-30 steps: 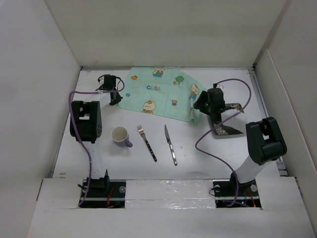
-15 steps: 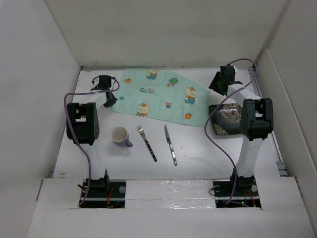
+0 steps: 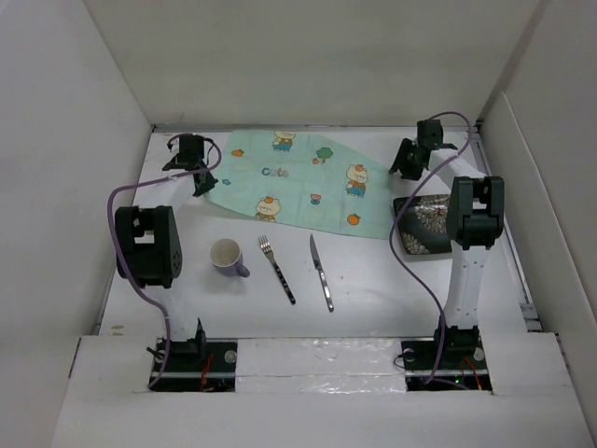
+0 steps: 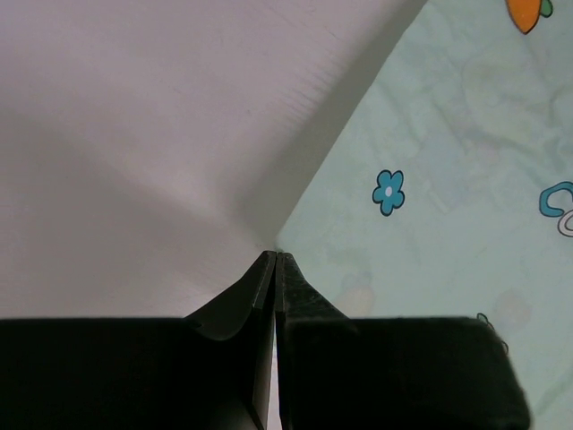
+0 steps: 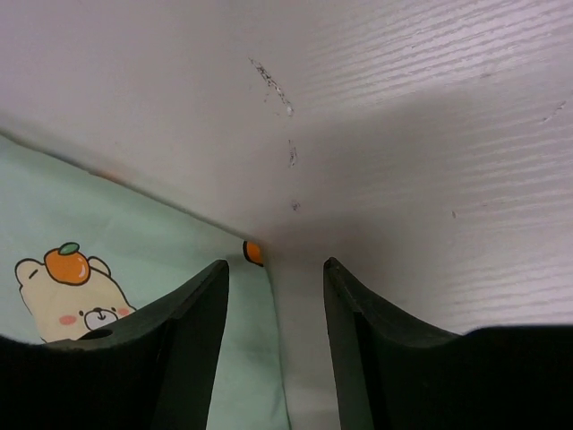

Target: Set the dinner table for one person

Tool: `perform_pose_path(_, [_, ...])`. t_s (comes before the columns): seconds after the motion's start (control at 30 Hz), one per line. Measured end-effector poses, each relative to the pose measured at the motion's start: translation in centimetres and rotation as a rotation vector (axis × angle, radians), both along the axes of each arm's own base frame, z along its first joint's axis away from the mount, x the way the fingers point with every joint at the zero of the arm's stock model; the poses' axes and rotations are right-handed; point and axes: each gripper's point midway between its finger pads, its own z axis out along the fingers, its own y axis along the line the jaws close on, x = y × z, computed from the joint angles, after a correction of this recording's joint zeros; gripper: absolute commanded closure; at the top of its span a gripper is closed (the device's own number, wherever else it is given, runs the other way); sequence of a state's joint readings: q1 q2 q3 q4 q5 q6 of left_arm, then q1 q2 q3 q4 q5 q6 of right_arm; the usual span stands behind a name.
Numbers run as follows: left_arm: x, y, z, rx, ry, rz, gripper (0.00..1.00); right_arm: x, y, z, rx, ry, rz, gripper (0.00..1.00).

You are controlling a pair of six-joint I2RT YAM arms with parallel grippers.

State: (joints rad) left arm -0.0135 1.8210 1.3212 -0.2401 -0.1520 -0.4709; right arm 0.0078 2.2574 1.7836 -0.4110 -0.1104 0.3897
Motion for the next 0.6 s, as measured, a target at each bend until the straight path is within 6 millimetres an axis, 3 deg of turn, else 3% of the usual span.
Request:
perform_pose_path(0.23, [-0.6, 0.4, -1.9, 0.033, 0.076, -0.011, 1.0, -0.1, 1.0, -0.4, 0.066, 0.015, 0.039, 0.67])
perform_pose_path(0.33, [-0.6, 0.3, -2.1, 0.025, 0.08, -0.018, 1.0, -0.2, 1.3, -0.6, 0.09, 0.02, 0.054, 0.67])
perform_pose_path(0.53, [-0.3, -0.2, -2.0, 0.004, 0.069, -0.035, 1.0, -0.2, 1.3, -0.4, 0.116, 0.017, 0.087, 0.92])
perform_pose_path(0.57, [-0.3, -0.3, -1.9, 0.002, 0.068, -0.037, 1.0, 0.0, 1.2, -0.4, 0.116, 0.015, 0.093, 1.0])
perform_pose_path(0.6, [-0.2, -0.3, -1.9, -0.001, 0.067, -0.039, 1.0, 0.2, 1.3, -0.3, 0.119, 0.009, 0.106, 1.0])
